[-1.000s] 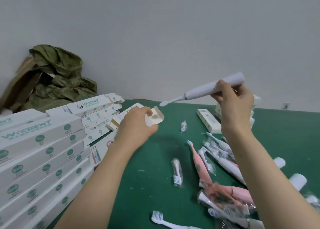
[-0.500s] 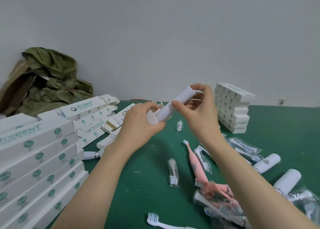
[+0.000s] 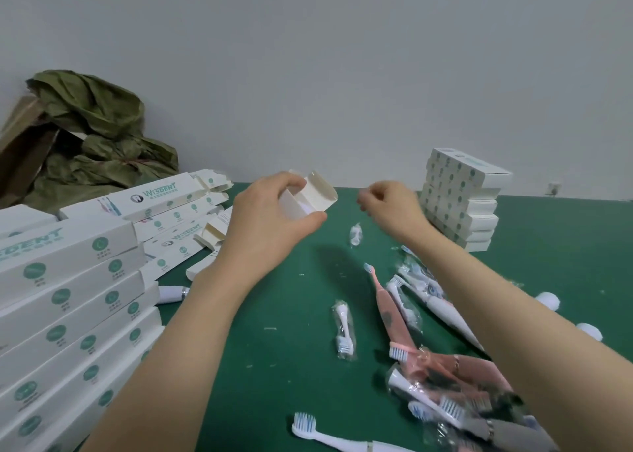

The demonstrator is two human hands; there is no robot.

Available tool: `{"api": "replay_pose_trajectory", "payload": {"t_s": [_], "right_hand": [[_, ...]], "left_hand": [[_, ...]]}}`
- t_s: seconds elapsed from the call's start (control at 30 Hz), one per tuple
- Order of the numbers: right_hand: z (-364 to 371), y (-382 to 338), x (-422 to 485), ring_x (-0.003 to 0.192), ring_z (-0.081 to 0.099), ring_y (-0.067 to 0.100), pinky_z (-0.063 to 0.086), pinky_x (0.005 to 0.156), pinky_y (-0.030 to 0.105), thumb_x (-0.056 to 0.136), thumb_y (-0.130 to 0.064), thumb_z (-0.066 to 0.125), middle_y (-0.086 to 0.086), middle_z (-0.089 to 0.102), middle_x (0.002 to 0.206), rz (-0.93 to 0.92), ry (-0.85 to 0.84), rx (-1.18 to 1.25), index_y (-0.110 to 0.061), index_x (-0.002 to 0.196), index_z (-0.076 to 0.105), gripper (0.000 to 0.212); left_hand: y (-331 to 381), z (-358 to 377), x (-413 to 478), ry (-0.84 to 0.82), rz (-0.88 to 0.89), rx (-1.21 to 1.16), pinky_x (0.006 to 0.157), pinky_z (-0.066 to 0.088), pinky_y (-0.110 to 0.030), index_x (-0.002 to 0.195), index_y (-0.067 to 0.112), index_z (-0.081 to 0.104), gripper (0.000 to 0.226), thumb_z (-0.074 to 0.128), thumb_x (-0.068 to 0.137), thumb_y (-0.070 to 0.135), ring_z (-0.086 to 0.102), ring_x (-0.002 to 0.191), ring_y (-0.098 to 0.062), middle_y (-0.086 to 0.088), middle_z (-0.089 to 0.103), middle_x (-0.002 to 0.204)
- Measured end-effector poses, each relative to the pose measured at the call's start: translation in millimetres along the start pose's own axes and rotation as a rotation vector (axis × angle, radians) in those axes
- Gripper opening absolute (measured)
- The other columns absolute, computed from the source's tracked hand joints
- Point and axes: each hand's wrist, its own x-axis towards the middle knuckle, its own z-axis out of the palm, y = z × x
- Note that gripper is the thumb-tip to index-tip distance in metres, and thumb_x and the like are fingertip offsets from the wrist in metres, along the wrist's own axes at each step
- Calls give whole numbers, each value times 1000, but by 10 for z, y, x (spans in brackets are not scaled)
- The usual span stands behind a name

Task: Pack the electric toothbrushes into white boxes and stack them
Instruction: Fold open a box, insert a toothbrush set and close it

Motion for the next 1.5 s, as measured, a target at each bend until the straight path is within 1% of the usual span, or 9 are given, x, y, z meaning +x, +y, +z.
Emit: {"api": "replay_pose_trajectory", "payload": {"t_s": [0.23, 0.43, 0.6, 0.7, 0.8, 0.93, 1.03, 1.3, 1.5], "right_hand": [[600, 482, 468, 114, 56, 30, 45, 96, 36, 95, -15, 51, 15, 61, 124, 151, -215, -272, -6, 125, 56, 32], [746, 676, 587, 90, 65, 32, 52, 78, 34, 88, -12, 61, 21, 69, 96, 249, -211, -238, 6, 95, 68, 20], [638, 573, 455, 90, 63, 26, 52, 76, 29, 84, -23, 70, 11, 66, 100, 193, -234, -204, -3, 103, 61, 29], [435, 411, 285, 66, 61, 14, 46, 58, 16, 83, -15, 68, -2, 64, 83, 175, -196, 72, -6, 110, 58, 31], [157, 191, 120, 71, 58, 17, 52, 75, 26, 84, 0, 58, 6, 63, 83, 152, -240, 386, -3, 119, 58, 35], [-215, -197, -169, 64, 42, 13, 42, 61, 20, 87, 11, 47, 8, 52, 81, 64, -307, 924, -5, 91, 66, 25], [-334, -431, -424, 66, 58, 9, 48, 63, 17, 86, 7, 55, -2, 65, 81, -33, -303, 1169, -11, 79, 69, 24], [62, -612, -692, 72, 67, 10, 54, 72, 23, 74, -7, 73, -2, 69, 77, -110, 223, 584, -15, 90, 59, 23], [117, -505, -689, 67, 65, 0, 45, 57, 11, 78, -12, 72, -6, 71, 77, -188, 161, 465, -30, 94, 43, 37]], "left_hand": [[-90, -54, 42, 1, 14, -15, 74, 30, -1, 112, 26, 64, 43, 77, 72, 32, 45, 94, 4, 18, 57, 106], [-110, -40, 81, -7, 25, -14, 74, 26, 7, 110, 27, 64, 42, 78, 70, 31, 38, 87, 11, 27, 51, 96], [-119, -36, 77, -20, 28, -18, 74, 24, 9, 110, 27, 64, 42, 78, 71, 31, 37, 83, 16, 36, 41, 89], [-112, -12, 59, -32, 31, -23, 74, 24, 8, 111, 26, 64, 42, 78, 71, 29, 35, 85, 12, 33, 44, 90], [-108, 26, 44, -53, 38, -26, 74, 26, 6, 112, 24, 63, 43, 78, 72, 28, 37, 87, 10, 22, 52, 99], [-80, 83, 16, -73, 55, 24, 72, 28, -12, 115, 22, 62, 44, 77, 74, 29, 41, 90, -1, 14, 54, 104], [-46, 88, 7, -80, 62, 48, 70, 27, -16, 115, 23, 60, 46, 77, 73, 30, 45, 91, -7, 15, 53, 102], [-1, 54, 14, -171, 20, 26, 66, 34, -2, 110, 28, 59, 48, 77, 66, 32, 52, 88, -7, 14, 61, 101], [-13, 101, -33, -204, 34, 12, 66, 38, -4, 108, 30, 61, 47, 78, 64, 31, 55, 82, -3, 13, 65, 95]]}}
